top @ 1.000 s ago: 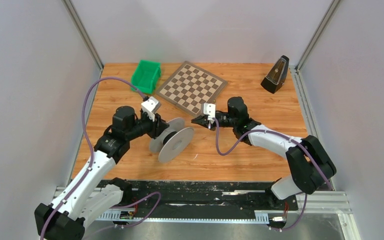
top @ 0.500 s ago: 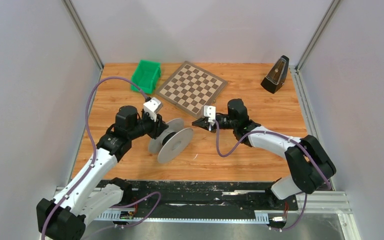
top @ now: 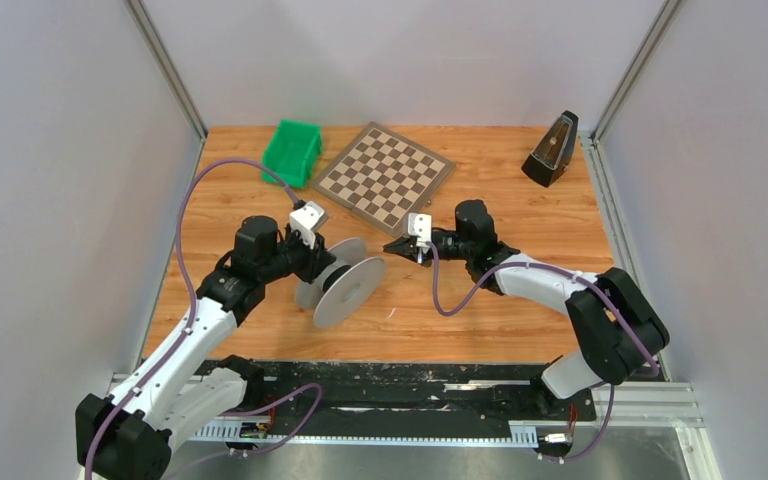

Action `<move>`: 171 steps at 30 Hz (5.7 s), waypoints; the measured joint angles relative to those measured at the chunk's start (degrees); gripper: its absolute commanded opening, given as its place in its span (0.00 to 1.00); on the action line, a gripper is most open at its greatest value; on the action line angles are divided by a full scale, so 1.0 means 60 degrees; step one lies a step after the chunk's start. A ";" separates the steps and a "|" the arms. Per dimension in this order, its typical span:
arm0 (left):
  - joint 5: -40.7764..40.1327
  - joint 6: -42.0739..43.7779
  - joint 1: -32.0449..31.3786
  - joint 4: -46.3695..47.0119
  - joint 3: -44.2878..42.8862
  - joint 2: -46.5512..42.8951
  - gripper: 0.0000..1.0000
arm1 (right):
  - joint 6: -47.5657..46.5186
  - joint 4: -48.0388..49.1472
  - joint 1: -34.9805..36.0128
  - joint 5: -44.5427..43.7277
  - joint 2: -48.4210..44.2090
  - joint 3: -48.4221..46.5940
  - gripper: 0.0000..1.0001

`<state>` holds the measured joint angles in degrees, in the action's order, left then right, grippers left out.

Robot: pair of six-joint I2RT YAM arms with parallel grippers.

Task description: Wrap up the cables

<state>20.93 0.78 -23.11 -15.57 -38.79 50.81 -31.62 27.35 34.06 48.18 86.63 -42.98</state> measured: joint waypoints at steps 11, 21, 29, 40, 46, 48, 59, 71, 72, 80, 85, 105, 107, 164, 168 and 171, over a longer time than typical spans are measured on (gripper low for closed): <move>0.0182 0.0117 0.0000 0.0007 0.0004 0.0106 0.29 | -0.0415 0.0058 0.0000 0.0058 0.0229 0.0047 0.00; 0.0186 0.0204 0.0000 0.0007 0.0004 0.0124 0.21 | -0.0561 0.0117 0.0000 0.0069 0.0663 0.0317 0.00; 0.0262 0.0353 0.0000 0.0029 0.0011 0.0157 0.00 | -0.0583 0.0138 0.0004 0.0073 0.0714 0.0321 0.00; 0.0317 0.0313 0.0000 -0.0430 -0.0262 0.0284 0.00 | 0.0284 0.0350 0.0007 -0.0171 0.0492 0.0426 0.00; -0.0066 -0.0197 0.0000 -0.1242 -0.0579 0.0182 0.00 | 0.0809 0.1147 0.0025 -0.0798 -0.0576 0.1475 0.00; -0.0015 -0.0444 0.0000 -0.1581 -0.0783 0.0160 0.00 | 0.0965 0.1129 0.0036 -0.0943 -0.0579 0.1523 0.00; -0.0382 -0.2535 0.0120 -0.2503 -0.2113 -0.0470 0.00 | 0.2244 0.1778 0.0076 -0.0321 -0.1606 0.2426 0.31; -0.0255 -0.4521 0.0146 -0.3009 -0.3421 -0.0313 0.00 | 0.2714 0.3151 0.0076 -0.0149 -0.2903 0.3344 0.63; -0.0251 -0.4645 0.0146 -0.3158 -0.3548 -0.0251 0.00 | 0.2725 0.3282 0.0076 -0.0390 -0.3042 0.3344 0.64; -0.0419 -0.5198 0.0146 -0.3381 -0.3829 -0.0801 0.00 | 0.2575 0.3770 0.0076 -0.1315 -0.3202 0.3399 0.65; -0.0423 -0.5362 0.0146 -0.3238 -0.3829 -0.1570 0.00 | 0.2492 0.3989 0.0076 -0.1475 -0.2055 0.3391 0.64; -0.0277 -0.6047 0.0142 -0.1953 -0.3359 -0.2699 0.00 | 0.4346 0.8160 0.1249 -0.0867 0.2758 0.2310 0.42; -0.0503 -0.6138 0.0142 -0.1861 -0.3483 -0.2575 0.00 | 0.5002 0.8735 0.1384 -0.0652 0.3096 0.2579 0.41; -0.6073 -0.3778 0.0164 0.0109 -0.4171 0.0692 0.00 | 0.6324 0.7912 0.7275 -0.6109 -0.1512 0.5191 0.26; -0.5370 -0.3920 0.0178 -0.0040 -0.4171 0.0608 0.00 | 0.5898 0.5872 0.7184 -0.7300 -0.2127 0.3869 0.48; -0.4492 -0.4186 0.0178 -0.0120 -0.4175 0.0342 0.00 | 0.5850 0.5144 0.6521 -0.7632 -0.2142 0.3446 0.54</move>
<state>-6.02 -24.34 -22.04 -16.29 -63.83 52.86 3.49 58.22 73.19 2.39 73.78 -22.31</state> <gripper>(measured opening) 0.019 0.494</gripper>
